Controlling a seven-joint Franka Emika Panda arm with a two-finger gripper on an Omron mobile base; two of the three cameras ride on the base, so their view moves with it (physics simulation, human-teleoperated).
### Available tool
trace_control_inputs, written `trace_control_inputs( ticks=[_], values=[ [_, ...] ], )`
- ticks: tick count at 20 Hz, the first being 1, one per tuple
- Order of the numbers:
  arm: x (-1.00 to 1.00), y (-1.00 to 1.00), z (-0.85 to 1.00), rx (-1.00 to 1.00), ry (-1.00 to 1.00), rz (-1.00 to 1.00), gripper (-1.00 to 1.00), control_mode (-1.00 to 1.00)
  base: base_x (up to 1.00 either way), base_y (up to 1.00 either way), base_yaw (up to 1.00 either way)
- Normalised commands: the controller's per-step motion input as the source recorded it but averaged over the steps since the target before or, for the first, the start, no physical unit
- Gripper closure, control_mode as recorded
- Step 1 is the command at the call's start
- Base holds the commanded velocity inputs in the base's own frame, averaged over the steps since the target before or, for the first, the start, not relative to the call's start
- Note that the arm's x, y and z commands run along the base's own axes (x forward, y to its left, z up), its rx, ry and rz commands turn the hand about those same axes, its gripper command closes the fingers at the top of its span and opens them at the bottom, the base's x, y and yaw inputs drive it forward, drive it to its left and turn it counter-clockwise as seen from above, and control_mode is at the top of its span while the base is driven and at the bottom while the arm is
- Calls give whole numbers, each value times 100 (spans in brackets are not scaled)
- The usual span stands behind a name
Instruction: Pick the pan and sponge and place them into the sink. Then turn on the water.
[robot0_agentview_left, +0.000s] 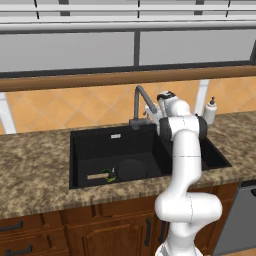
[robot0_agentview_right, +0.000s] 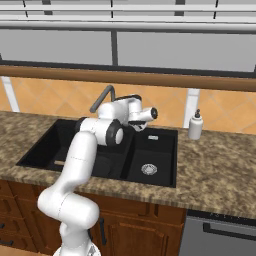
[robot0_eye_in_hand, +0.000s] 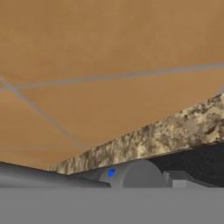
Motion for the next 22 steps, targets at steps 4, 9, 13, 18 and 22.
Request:
trace_control_inputs(
  ticks=[4, 9, 13, 18, 22],
  values=[
    [8, 3, -12, 0, 0, 0, 100, -100, 0, 0, 0],
    [1, 0, -3, 1, 0, 0, 100, -100, 0, 0, 0],
    [8, 0, -14, 13, 0, 0, 100, -100, 0, 0, 0],
    [15, 0, -14, 19, 1, -8, 100, -100, 0, 0, 0],
    [27, 0, -21, 18, 10, -18, 100, -100, 0, 0, 0]
  ],
)
